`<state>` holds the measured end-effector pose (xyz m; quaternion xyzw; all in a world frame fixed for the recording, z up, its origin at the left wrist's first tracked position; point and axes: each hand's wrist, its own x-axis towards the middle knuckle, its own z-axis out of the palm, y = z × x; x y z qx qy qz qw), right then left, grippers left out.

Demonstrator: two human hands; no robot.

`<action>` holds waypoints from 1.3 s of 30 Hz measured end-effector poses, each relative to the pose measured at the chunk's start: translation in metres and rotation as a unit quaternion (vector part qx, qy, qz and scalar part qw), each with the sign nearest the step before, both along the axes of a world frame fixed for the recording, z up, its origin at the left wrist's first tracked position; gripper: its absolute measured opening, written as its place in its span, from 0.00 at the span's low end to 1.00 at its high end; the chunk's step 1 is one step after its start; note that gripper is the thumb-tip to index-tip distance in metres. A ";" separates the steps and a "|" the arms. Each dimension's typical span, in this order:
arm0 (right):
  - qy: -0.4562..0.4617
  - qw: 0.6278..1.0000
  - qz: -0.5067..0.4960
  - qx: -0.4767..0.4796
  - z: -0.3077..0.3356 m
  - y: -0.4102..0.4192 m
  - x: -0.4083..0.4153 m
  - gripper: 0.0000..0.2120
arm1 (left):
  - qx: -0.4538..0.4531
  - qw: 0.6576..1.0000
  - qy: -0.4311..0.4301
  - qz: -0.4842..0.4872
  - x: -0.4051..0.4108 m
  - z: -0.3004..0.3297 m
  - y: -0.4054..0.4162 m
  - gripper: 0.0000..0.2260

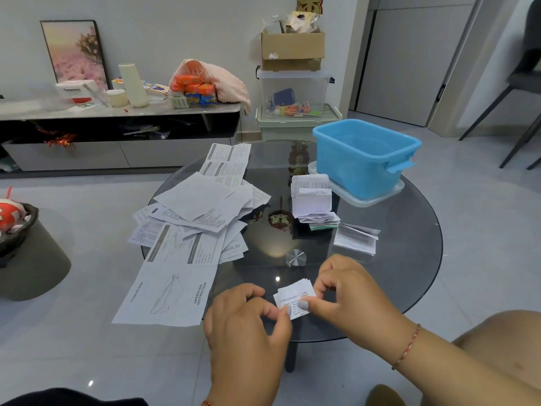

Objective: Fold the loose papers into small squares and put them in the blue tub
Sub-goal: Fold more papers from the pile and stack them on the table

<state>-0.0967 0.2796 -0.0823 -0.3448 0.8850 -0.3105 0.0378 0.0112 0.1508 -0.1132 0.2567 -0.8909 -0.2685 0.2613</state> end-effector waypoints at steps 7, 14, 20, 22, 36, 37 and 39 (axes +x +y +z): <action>0.008 0.999 -0.014 0.030 0.002 0.000 0.001 0.15 | -0.010 1.000 -0.004 -0.019 0.001 0.006 -0.005 0.17; -0.004 0.999 0.009 0.044 0.008 0.001 0.003 0.11 | 0.021 0.998 -0.020 -0.060 0.005 0.010 -0.010 0.11; 0.011 0.994 -0.016 0.105 0.009 -0.011 0.007 0.19 | 0.046 0.996 -0.047 -0.062 0.007 0.019 -0.007 0.12; -0.002 0.994 -0.008 0.111 0.011 -0.010 0.005 0.18 | 0.043 0.996 -0.049 -0.063 0.006 0.021 -0.006 0.12; -0.073 0.996 0.050 0.031 0.018 0.015 -0.011 0.12 | 0.024 0.995 -0.031 -0.091 0.008 0.015 -0.013 0.11; -0.074 0.996 0.048 0.017 0.019 0.016 -0.011 0.12 | 0.014 0.995 -0.031 -0.092 0.007 0.015 -0.012 0.08; -0.064 0.997 0.035 -0.003 0.019 0.018 -0.011 0.11 | -0.004 0.995 -0.016 -0.094 0.002 0.015 -0.014 0.06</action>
